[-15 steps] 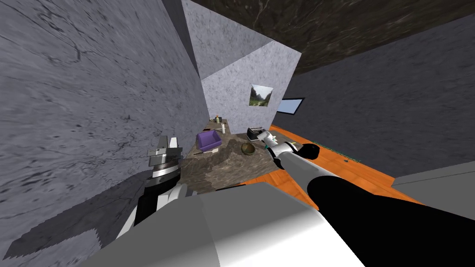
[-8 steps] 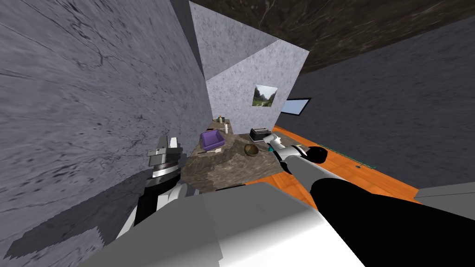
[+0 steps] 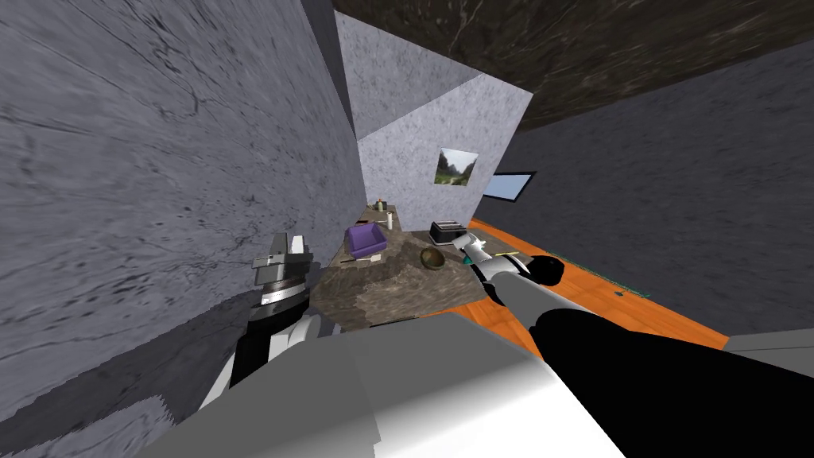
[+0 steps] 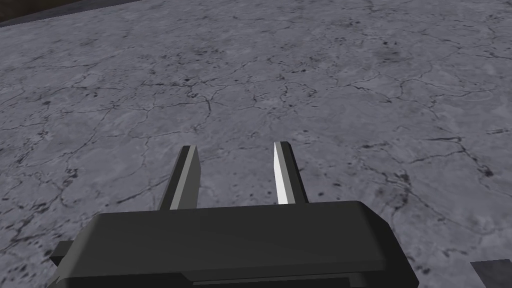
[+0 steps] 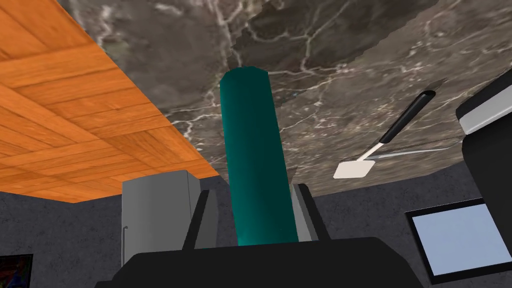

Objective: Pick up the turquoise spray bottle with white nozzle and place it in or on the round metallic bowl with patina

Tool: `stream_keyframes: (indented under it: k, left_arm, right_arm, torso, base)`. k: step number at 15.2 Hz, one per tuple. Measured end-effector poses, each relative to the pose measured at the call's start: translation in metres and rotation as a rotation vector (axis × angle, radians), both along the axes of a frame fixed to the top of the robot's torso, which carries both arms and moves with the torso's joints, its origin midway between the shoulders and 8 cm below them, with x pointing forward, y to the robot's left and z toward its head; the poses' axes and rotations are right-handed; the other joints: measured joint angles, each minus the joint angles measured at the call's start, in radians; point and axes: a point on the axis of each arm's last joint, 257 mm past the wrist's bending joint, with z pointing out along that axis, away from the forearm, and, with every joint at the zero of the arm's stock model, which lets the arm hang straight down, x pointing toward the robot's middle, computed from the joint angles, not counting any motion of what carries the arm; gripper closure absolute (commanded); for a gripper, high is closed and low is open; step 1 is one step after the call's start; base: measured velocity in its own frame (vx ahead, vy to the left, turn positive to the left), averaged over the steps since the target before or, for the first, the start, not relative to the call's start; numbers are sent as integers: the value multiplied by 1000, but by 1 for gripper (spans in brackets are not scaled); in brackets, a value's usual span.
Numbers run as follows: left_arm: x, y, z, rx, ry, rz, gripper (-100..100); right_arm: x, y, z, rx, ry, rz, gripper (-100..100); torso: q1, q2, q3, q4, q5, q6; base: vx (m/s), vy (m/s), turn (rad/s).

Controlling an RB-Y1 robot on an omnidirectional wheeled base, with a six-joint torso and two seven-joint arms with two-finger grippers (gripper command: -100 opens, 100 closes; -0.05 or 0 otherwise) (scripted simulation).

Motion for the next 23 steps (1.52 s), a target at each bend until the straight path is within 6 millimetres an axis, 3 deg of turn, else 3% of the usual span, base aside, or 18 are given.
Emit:
stream_keyframes:
  k: [6, 13, 23]
  left_arm:
    - [0, 0, 0, 0, 0, 0, 0]
    - [0, 0, 0, 0, 0, 0, 0]
    - [0, 0, 0, 0, 0, 0, 0]
  right_arm:
    - [8, 7, 5, 7, -12, -2, 100]
    - [36, 38, 30, 39, -67, -12, 100]
    - [82, 92, 79, 92, -163, -14, 100]
  torso:
    - [-2, -2, -1, 0, -1, -2]
    - [-1, -1, 0, 2, -1, -2]
    - [-1, 2, 3, 4, 0, -3]
  base:
    - [-4, -8, 38]
    - [-5, -19, 64]
    - [-7, -23, 83]
